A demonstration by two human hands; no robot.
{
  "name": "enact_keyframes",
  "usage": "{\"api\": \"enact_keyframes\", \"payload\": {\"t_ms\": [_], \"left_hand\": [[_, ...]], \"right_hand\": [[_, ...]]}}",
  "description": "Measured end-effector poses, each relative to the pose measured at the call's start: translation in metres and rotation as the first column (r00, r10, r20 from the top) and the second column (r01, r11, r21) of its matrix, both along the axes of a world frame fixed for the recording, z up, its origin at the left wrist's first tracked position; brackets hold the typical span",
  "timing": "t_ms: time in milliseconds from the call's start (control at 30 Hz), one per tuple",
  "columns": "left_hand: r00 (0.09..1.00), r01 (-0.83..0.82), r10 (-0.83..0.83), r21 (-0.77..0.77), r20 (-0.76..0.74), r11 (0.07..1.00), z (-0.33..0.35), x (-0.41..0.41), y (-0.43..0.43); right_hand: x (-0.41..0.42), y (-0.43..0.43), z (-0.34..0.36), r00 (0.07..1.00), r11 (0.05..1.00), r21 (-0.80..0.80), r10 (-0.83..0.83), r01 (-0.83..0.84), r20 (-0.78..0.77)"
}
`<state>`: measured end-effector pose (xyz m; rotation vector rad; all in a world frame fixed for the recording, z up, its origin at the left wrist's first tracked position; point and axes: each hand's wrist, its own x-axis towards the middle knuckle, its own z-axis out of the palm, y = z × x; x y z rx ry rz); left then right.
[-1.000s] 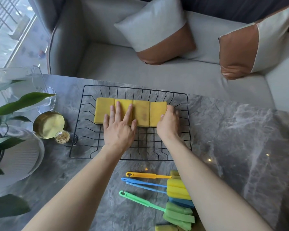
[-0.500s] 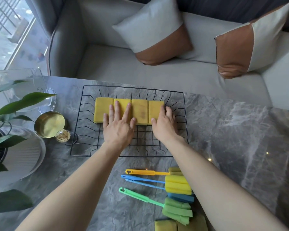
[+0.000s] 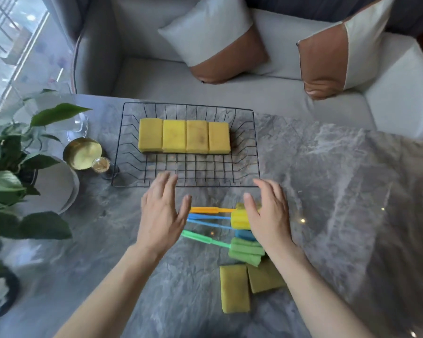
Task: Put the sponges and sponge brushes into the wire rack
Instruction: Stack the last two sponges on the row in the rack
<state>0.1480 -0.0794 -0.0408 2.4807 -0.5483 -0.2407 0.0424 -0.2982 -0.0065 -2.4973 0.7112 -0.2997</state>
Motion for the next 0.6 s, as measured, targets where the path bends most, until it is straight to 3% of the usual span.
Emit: {"api": "enact_keyframes", "payload": {"t_ms": [300,600], "left_hand": [[0.957,0.082,-0.058,0.073,-0.283,0.994,-0.015,-0.142,0.032],[0.843,0.279,-0.151,0.179,-0.517,0.944,-0.042,-0.18,-0.004]], "right_hand": [[-0.154,0.03,-0.018,0.989,0.997,0.008,-0.079,0.081,-0.124],[-0.189,0.031,-0.052,0.896,0.953,0.133,-0.201,0.272,-0.395]]}}
